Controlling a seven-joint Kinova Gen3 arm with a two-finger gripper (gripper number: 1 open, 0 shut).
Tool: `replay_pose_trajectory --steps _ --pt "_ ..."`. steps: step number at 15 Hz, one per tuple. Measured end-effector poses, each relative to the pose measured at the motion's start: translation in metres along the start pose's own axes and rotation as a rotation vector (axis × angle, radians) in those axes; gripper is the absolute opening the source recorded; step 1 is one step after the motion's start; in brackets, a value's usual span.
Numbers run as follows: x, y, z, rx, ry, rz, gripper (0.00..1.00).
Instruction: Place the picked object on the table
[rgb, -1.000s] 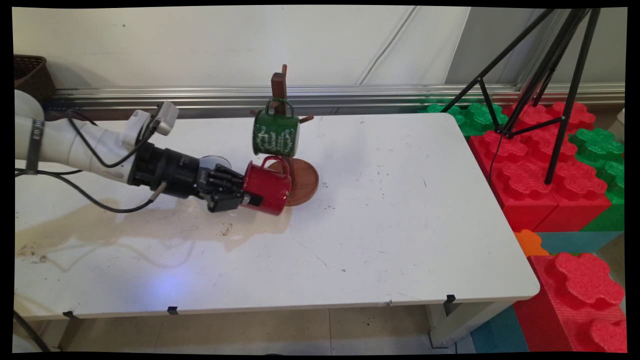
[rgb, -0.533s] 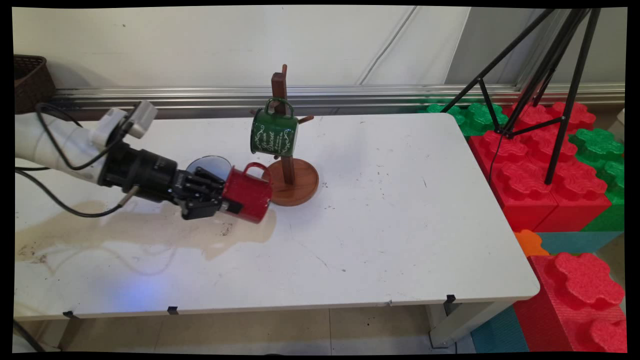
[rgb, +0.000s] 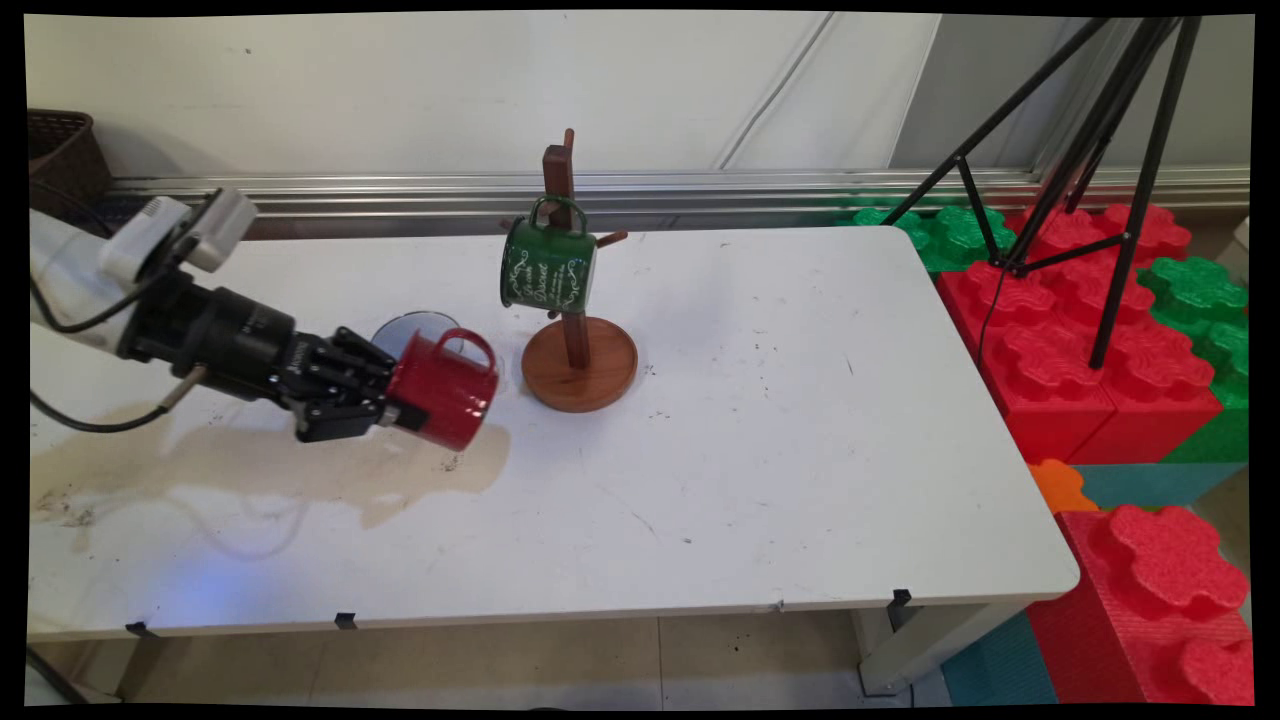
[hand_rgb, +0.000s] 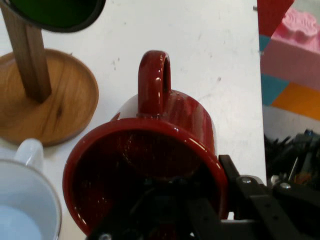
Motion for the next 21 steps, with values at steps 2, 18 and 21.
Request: replay_pose_trajectory --steps 2,18,21 --pt "-0.001 0.002 -0.008 0.007 -0.024 0.01 0.0" --pt "-0.028 0.007 -0.075 0.083 -0.3 0.109 0.0" --pt "-0.033 0.006 -0.08 0.093 -0.347 0.137 0.0"
